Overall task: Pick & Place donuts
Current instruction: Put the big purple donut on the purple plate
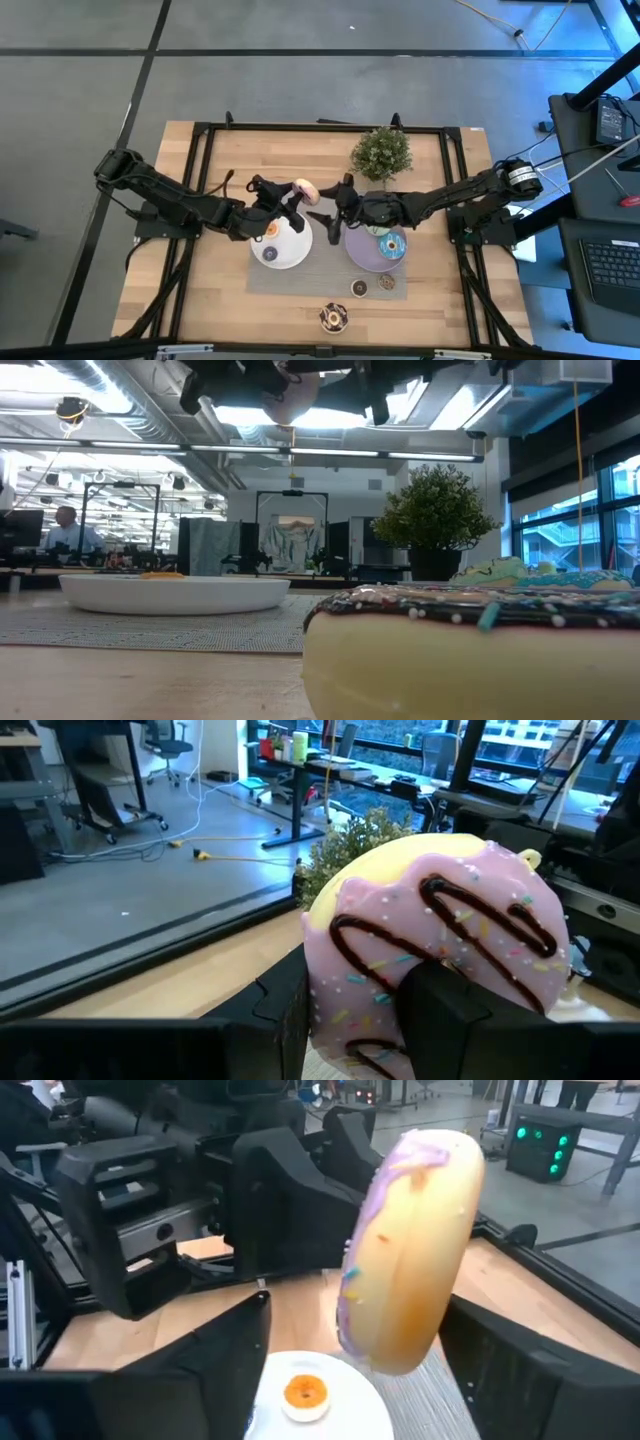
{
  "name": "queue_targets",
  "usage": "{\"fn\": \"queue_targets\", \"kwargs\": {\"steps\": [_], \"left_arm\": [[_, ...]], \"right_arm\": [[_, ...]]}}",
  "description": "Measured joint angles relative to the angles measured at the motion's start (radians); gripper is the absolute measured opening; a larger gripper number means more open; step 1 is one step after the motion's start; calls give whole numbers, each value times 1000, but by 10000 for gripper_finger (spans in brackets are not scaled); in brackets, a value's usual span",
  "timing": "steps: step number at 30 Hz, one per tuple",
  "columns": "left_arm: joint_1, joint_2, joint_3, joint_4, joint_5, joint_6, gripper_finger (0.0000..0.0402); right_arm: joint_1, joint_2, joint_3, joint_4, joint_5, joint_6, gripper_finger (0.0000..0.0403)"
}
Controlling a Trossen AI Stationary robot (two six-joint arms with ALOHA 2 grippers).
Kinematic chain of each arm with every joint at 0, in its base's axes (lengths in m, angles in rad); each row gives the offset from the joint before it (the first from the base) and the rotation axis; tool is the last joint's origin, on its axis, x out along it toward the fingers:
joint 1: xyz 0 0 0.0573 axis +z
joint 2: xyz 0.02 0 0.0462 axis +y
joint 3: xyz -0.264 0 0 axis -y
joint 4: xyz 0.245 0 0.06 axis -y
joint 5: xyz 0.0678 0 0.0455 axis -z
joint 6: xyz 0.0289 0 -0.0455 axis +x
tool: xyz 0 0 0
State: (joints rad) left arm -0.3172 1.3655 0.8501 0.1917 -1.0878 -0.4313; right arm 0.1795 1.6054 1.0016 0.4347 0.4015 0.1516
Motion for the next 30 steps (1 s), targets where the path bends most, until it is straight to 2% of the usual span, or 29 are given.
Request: {"fn": "queue_targets", "kwargs": {"steps": [4, 9, 24, 30], "left_arm": [[0, 0, 0, -2, 0, 0, 125], [0, 0, 0, -3, 6, 0, 125], [0, 0, 0, -3, 8, 0, 128], [-8, 0, 0, -6, 21, 0, 162]], "right_arm": [[0, 0, 0, 0, 10, 2, 240], [-1, 0, 0, 1, 99, 19, 195], [1, 0, -1, 1, 93, 25, 87], [1, 0, -1, 1, 92, 23, 60]]}}
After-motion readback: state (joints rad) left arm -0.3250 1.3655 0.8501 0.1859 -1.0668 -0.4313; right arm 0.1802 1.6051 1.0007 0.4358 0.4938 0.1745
